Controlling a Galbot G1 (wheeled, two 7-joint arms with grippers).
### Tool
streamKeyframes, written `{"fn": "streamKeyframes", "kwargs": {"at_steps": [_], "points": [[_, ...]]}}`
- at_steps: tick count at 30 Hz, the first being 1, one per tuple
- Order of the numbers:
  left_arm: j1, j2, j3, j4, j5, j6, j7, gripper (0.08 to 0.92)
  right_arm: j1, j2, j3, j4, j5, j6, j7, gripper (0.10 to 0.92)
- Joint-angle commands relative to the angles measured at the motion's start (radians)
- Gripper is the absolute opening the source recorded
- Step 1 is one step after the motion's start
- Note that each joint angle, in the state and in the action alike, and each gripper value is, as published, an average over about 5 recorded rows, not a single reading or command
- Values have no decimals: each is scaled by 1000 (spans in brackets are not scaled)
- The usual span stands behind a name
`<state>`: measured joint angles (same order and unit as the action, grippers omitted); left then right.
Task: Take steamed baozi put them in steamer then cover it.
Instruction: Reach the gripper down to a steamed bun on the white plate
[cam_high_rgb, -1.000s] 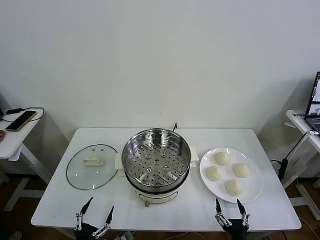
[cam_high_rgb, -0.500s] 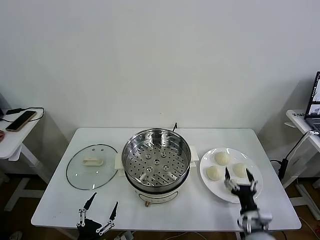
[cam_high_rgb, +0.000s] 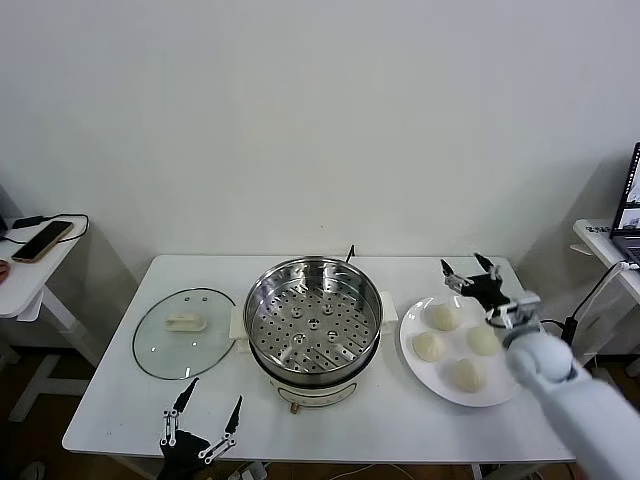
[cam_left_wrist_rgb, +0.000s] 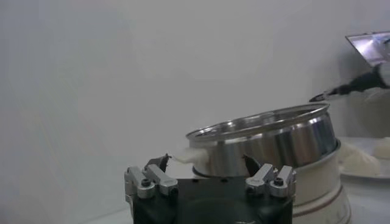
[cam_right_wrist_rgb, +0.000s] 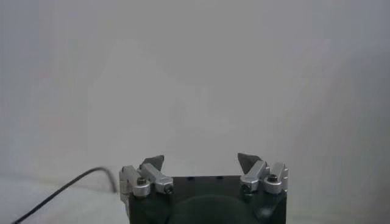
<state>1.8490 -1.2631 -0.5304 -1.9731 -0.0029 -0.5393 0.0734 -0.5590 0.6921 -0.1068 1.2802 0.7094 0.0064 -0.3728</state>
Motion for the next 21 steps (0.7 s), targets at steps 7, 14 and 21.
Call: {"fn": "streamKeyframes", "kwargs": {"at_steps": [7, 14, 21], "points": [[-2, 0, 4, -18, 1, 6, -6, 823, 568, -36, -470, -382, -378, -36, -855, 823], [0, -2, 7, -21, 1, 10, -12, 823, 649, 96, -522, -489, -718, 10, -995, 823], [1, -2, 3, -21, 1, 10, -17, 823, 658, 193, -545, -550, -839, 49, -959, 823]]}}
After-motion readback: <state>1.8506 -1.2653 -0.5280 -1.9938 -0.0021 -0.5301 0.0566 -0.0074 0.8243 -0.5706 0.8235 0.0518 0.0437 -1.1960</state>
